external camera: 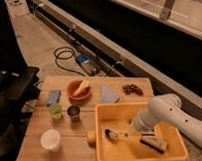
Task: Wipe tray with brush
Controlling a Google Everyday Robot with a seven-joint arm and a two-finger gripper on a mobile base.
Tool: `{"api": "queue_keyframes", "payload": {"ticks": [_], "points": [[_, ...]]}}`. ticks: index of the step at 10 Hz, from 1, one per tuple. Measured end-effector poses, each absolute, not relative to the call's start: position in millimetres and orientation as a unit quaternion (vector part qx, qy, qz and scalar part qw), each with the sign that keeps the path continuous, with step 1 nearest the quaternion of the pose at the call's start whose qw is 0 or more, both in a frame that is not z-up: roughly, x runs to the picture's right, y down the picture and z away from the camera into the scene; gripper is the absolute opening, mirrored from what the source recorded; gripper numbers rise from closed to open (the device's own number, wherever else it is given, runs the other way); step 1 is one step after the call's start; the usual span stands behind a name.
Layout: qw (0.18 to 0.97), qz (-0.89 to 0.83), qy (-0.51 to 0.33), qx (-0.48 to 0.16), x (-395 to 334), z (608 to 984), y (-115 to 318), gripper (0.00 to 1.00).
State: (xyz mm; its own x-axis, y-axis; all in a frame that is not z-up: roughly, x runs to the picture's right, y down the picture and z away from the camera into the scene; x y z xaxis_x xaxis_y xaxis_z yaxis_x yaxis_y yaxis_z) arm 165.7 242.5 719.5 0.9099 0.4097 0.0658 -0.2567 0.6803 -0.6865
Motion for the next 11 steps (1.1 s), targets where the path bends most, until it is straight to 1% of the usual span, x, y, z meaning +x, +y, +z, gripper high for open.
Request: {"api": "queue_keyframes", "payload": {"ticks": [3, 6, 8, 11], "points": [[0.912, 0.187, -0.085, -0.356, 166, 720, 244, 0.0], [0.916, 0.197, -0.051, -0.345, 208, 725, 237, 0.0], [0.92, 0.201, -0.034, -0.334, 249, 728, 227, 0.0], [0.923, 0.204, -0.035, -0.323, 264, 733, 215, 0.0]]}}
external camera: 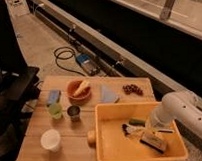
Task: Wipe tray with brush
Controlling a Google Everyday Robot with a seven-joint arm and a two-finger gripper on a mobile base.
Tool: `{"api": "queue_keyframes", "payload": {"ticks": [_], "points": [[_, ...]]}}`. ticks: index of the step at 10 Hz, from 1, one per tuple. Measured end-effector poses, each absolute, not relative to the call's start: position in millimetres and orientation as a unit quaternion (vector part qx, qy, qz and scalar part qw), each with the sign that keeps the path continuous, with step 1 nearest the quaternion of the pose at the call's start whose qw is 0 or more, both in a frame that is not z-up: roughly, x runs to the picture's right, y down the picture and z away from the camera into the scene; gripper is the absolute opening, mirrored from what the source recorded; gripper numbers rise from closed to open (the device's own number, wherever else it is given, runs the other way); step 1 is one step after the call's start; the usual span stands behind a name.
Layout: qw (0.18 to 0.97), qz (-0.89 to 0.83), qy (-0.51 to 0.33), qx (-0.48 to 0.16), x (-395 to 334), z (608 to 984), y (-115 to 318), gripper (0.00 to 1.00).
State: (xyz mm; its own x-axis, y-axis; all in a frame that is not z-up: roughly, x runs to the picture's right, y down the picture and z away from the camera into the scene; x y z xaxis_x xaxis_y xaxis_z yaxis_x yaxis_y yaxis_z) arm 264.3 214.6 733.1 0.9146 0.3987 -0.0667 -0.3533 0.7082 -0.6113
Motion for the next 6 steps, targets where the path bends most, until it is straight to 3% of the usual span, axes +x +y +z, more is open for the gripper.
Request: {"api": "queue_keyframes", "payload": {"ticks": [6], "points": [[0.92, 0.178, -0.095, -0.336, 173, 723, 219, 0.0]]}}
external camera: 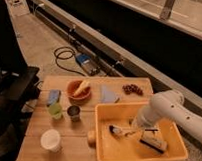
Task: Wipe tray with brush
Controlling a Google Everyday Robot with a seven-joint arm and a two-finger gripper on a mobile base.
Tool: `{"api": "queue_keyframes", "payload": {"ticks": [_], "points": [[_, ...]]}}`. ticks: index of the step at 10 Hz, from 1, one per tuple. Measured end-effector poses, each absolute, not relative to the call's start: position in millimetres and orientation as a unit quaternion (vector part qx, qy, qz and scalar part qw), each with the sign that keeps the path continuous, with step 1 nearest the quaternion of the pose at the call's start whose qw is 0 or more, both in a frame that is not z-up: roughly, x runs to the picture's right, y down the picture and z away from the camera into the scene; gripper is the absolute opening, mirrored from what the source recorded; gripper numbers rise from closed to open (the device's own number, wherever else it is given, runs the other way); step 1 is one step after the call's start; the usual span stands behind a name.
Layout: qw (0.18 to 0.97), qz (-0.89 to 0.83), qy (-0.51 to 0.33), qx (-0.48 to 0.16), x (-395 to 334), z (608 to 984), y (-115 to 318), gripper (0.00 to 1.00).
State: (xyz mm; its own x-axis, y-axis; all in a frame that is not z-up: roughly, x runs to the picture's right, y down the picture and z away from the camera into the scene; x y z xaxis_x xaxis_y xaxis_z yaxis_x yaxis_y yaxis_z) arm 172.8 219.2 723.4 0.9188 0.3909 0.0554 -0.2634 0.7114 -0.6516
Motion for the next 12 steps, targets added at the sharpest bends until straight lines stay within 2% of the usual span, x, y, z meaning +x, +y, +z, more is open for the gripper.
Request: {"api": "queue_keyframes", "payload": {"ticks": [5, 10, 12], "points": [[0.924, 0.173, -0.072, -0.334, 169, 716, 223, 0.0], [0.925, 0.187, -0.028, -0.329, 255, 721, 218, 0.0], [0.927, 0.184, -0.028, -0.327, 261, 725, 211, 0.0]]}}
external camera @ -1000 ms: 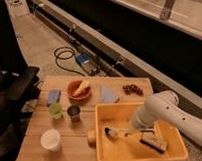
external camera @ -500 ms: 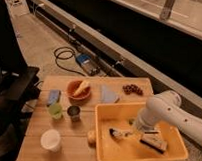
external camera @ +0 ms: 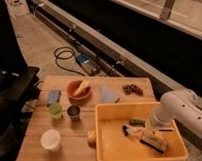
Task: Wipe tray with brush
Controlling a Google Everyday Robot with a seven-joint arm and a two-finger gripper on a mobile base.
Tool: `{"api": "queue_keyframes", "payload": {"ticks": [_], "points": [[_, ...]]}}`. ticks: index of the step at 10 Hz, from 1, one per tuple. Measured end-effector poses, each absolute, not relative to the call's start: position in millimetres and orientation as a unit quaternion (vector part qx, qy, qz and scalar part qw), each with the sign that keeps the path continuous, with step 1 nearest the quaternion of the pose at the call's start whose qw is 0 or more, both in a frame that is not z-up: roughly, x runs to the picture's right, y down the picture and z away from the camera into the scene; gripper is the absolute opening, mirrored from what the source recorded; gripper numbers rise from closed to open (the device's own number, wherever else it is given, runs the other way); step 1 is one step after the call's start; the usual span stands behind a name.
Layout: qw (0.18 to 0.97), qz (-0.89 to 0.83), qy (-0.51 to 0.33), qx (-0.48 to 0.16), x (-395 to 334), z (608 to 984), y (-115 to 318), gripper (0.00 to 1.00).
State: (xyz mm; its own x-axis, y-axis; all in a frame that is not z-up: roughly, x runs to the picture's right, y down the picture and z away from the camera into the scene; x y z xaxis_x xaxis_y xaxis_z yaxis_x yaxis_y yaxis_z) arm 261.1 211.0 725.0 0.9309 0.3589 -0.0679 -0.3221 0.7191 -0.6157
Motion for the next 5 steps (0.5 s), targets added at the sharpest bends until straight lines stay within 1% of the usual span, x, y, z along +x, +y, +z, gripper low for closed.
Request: {"api": "queue_keyframes", "payload": {"ticks": [2, 5], "points": [[0.928, 0.173, -0.039, -0.329, 247, 725, 209, 0.0], [0.929, 0.152, -0.06, -0.332, 196, 717, 212, 0.0]]}}
